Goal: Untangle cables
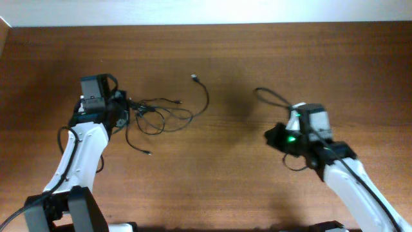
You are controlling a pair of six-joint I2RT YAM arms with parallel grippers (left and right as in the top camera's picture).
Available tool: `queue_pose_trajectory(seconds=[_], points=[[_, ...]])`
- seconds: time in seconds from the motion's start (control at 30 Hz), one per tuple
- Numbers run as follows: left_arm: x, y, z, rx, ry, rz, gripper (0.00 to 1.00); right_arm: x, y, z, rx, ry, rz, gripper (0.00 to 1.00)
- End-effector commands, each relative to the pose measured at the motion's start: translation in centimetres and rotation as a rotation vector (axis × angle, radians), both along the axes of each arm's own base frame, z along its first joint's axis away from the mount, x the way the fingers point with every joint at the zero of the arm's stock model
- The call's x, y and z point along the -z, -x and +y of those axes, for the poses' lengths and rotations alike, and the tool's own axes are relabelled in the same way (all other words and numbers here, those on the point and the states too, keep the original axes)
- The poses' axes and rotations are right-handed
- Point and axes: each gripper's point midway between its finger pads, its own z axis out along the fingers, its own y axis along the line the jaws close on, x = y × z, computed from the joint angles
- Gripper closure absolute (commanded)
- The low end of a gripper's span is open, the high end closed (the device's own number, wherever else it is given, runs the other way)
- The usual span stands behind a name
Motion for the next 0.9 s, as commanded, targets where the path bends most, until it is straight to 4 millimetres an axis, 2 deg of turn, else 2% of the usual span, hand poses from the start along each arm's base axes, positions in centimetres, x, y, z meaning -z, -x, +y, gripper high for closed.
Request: queue_pose_trajectory(seconds=[0.0,0.03,0.1,0.13,0.17,0.2,0.23,0.37,0.4,0.47,0.53,0.6,0.63,0.73,0.8,0.87], points=[[-6.3,-2.7,-6.1,0.592,-0.010,-0.358,1.00,-3.0,-0.6,-2.1,0.053,0.033,-0.123,0.94],[-9.2,-2.4,-10.0,0.895,-0.067,-0.572,1.00,-3.3,-0.3,-1.9,0.044,0.026,-0.126,0.90],[-12.9,0.7,-16.5,1.302,-0.069,-0.883,1.00,-3.7,0.5,0.0,-0.035,-0.068,-0.108,0.80],[-13.7,2.0,-18.4,1.410,-0.077,-0.975,1.00,-4.1,1.0,0.9,-0.075,-0.115,-0.103,0.75],[-14.6,3.3,-20.0,1.513,-0.089,-1.076,1.00,-4.5,1.4,1.8,-0.115,-0.163,-0.098,0.67],[-15.2,4.1,-21.1,1.574,-0.096,-1.147,1.00,-5.4,2.3,3.2,-0.188,-0.249,-0.093,0.52],[-15.8,4.7,-22.1,1.619,-0.107,-1.203,1.00,-6.1,2.7,4.0,-0.230,-0.297,-0.097,0.48],[-16.1,5.8,-23.5,1.665,-0.069,-1.230,1.00,-7.6,1.6,4.9,-0.263,-0.342,-0.174,0.42],[-16.1,5.9,-23.7,1.661,-0.040,-1.212,1.00,-8.2,1.4,5.7,-0.292,-0.359,-0.202,0.42],[-16.1,6.3,-24.5,1.662,0.023,-1.179,1.00,-9.5,1.6,8.8,-0.413,-0.397,-0.272,0.41],[-15.9,6.3,-25.1,1.655,0.037,-1.152,1.00,-9.7,2.0,10.6,-0.473,-0.411,-0.294,0.40],[-15.2,4.6,-24.7,1.515,0.101,-0.992,1.00,-9.4,2.1,11.9,-0.488,-0.424,-0.280,0.40],[-14.8,3.3,-24.3,1.405,0.148,-0.891,1.00,-9.1,1.9,12.2,-0.430,-0.463,-0.213,0.41],[-14.1,1.7,-23.6,1.216,0.246,-0.743,1.00,-8.1,1.7,12.7,-0.275,-0.562,-0.017,0.42],[-13.8,0.9,-23.3,1.125,0.281,-0.684,1.00,-8.4,2.0,14.1,-0.284,-0.598,0.006,0.42],[-13.6,0.9,-23.9,1.064,0.349,-0.624,1.00,-8.3,1.6,14.9,-0.248,-0.590,-0.004,0.41]])
